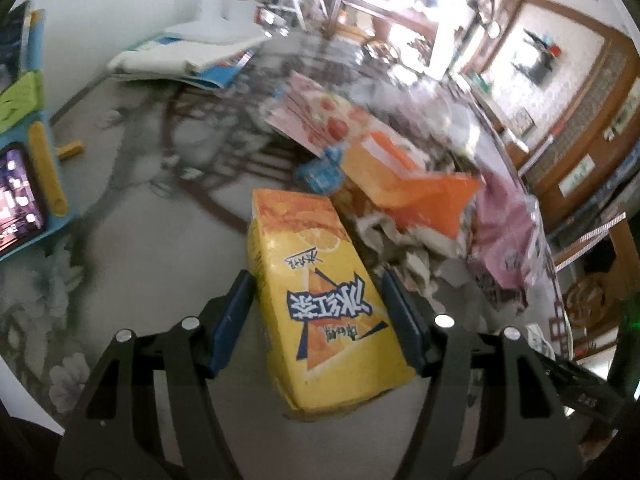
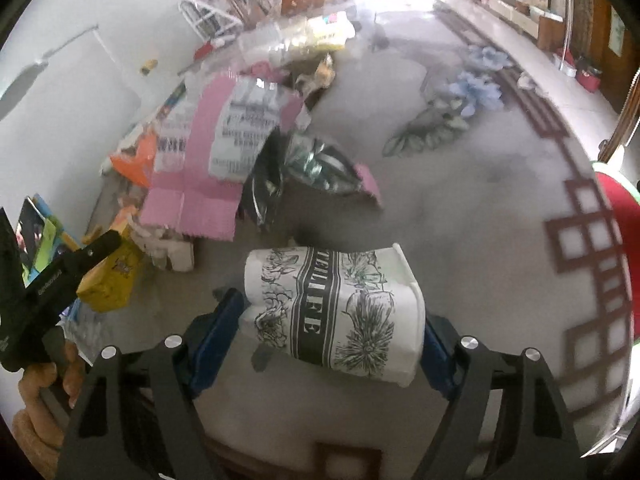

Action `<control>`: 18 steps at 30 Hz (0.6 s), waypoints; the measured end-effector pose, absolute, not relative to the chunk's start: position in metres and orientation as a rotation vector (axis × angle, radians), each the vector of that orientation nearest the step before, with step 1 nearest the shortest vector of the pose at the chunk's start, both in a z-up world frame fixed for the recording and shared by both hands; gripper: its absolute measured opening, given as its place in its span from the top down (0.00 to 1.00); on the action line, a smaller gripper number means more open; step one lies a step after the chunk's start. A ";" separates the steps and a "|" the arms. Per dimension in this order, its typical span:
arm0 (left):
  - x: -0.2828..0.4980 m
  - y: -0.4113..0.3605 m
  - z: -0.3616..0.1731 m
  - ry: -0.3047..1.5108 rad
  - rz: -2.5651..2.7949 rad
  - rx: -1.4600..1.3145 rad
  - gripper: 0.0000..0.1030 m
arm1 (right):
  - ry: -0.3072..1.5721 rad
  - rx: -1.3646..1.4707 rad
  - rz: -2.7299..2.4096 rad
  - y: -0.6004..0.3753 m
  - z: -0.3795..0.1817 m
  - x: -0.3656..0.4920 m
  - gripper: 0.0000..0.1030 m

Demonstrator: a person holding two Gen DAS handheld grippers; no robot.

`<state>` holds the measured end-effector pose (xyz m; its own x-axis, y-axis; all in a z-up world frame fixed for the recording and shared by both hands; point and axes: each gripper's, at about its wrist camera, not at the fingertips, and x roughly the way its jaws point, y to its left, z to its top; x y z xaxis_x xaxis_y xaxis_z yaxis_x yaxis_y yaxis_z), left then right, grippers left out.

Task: Collect trash
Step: 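Grasp the yellow juice carton with the left tool while the right tool grasps the white paper cup, then lift both held items and carry them over the red bin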

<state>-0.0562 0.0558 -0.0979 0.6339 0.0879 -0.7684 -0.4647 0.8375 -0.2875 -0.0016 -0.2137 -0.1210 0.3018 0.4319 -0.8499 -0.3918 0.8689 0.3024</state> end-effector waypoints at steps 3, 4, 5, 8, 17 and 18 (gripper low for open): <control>-0.065 0.058 -0.087 0.772 0.350 -0.497 0.41 | 1.095 0.062 0.558 -0.223 -0.107 -0.003 0.25; -0.068 0.057 -0.082 0.753 0.354 -0.480 0.42 | 1.076 0.070 0.560 -0.227 -0.100 -0.003 0.25; -0.069 0.053 -0.076 0.736 0.354 -0.456 0.42 | 1.055 0.083 0.560 -0.232 -0.091 -0.001 0.25; -0.070 0.037 -0.054 0.686 0.316 -0.391 0.88 | 1.004 0.128 0.561 -0.251 -0.069 -0.002 0.25; -0.044 -0.031 -0.014 0.635 0.116 -0.287 0.97 | 0.841 0.165 0.438 -0.332 -0.009 0.001 0.25; -0.044 -0.031 -0.014 0.646 0.111 -0.297 0.97 | 0.844 0.181 0.429 -0.341 -0.009 0.001 0.25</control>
